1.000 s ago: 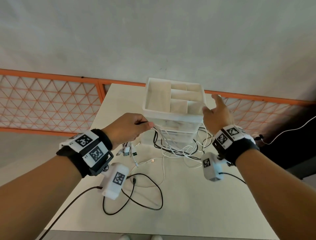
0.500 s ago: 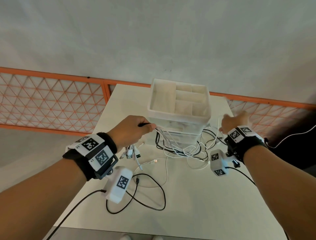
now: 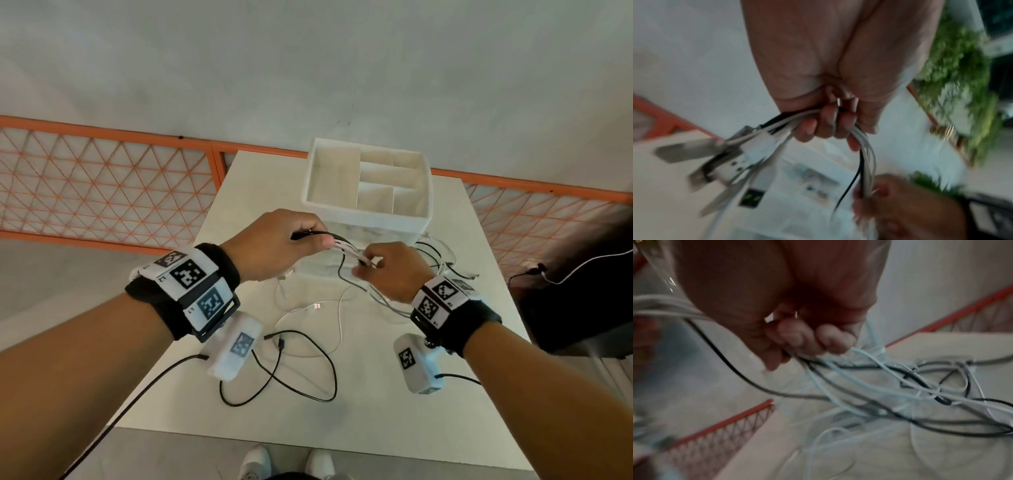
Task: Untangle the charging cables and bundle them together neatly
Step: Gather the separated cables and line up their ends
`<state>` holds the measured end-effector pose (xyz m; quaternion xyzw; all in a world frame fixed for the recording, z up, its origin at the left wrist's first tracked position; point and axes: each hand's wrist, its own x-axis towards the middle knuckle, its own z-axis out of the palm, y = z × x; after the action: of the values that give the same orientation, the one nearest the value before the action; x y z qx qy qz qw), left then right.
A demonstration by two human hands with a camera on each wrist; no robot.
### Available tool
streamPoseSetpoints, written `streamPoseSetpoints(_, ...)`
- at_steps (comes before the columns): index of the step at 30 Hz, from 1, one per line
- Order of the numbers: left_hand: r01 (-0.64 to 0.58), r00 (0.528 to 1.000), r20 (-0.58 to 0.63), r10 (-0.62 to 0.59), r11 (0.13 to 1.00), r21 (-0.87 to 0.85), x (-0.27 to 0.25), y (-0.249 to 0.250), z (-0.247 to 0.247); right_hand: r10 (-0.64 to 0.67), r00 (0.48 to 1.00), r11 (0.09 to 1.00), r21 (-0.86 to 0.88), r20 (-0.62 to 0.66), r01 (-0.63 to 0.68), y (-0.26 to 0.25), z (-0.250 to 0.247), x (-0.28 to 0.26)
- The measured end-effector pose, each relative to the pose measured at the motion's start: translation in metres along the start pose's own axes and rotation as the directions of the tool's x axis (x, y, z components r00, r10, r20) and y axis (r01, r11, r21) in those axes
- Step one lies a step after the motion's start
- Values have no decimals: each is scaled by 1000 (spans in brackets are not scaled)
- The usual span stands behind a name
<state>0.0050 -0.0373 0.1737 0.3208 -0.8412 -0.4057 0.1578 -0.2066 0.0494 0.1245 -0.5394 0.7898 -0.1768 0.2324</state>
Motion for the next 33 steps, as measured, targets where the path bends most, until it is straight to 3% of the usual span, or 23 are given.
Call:
streamPoseSetpoints(3, 125, 987, 59, -149, 948, 294, -10, -24, -1, 2, 966, 995, -99, -257, -28, 26, 0, 7)
streamPoseSetpoints(5, 215, 974, 2, -228, 921, 324, -16, -40, 4, -97, 964, 995, -58, -250, 85, 31, 11, 3)
streamPoseSetpoints(8, 358, 932, -126, -339, 912, 201, -21, -56, 12, -213, 962, 976, 12, -174, 218, 28, 44, -12)
streamPoseSetpoints(11, 391, 918, -132, -374, 909, 145, -23, -62, 18, -215, 968, 970, -83, 129, 227, 17, 82, -25)
streamPoseSetpoints(14, 376, 926, -90, -367, 919, 117, -22, -60, 19, -120, 868, 956, -181, 481, 233, 5, 118, -32)
streamPoseSetpoints(17, 355, 934, -62, -351, 932, 78, -21, -55, 20, -51, 767, 932, -246, 640, 267, -6, 142, -39)
streamPoseSetpoints(19, 339, 941, -47, -336, 934, 113, -24, -54, 21, -48, 725, 903, -281, 687, 326, -10, 153, -43)
streamPoseSetpoints(21, 332, 943, -17, -333, 936, 119, -26, -59, 22, -107, 735, 907, -237, 669, 347, -11, 151, -42)
streamPoseSetpoints(24, 316, 948, 19, -318, 947, 55, -29, -61, 22, -233, 814, 958, -20, 532, 287, -11, 124, -30)
streamPoseSetpoints(25, 270, 960, 55, -273, 962, 49, -21, -48, 26, -204, 873, 973, -5, 444, 230, -6, 99, -35)
streamPoseSetpoints(26, 285, 957, 44, -287, 958, 41, -22, -49, 25, -195, 880, 978, 14, 434, 210, -7, 93, -33)
streamPoseSetpoints(29, 303, 953, 16, -303, 953, 22, -22, -47, 21, -170, 842, 971, -60, 512, 232, -9, 94, -38)
streamPoseSetpoints(33, 295, 955, 10, -297, 951, 88, -24, -54, 16, -78, 732, 959, -149, 676, 240, -11, 134, -61)
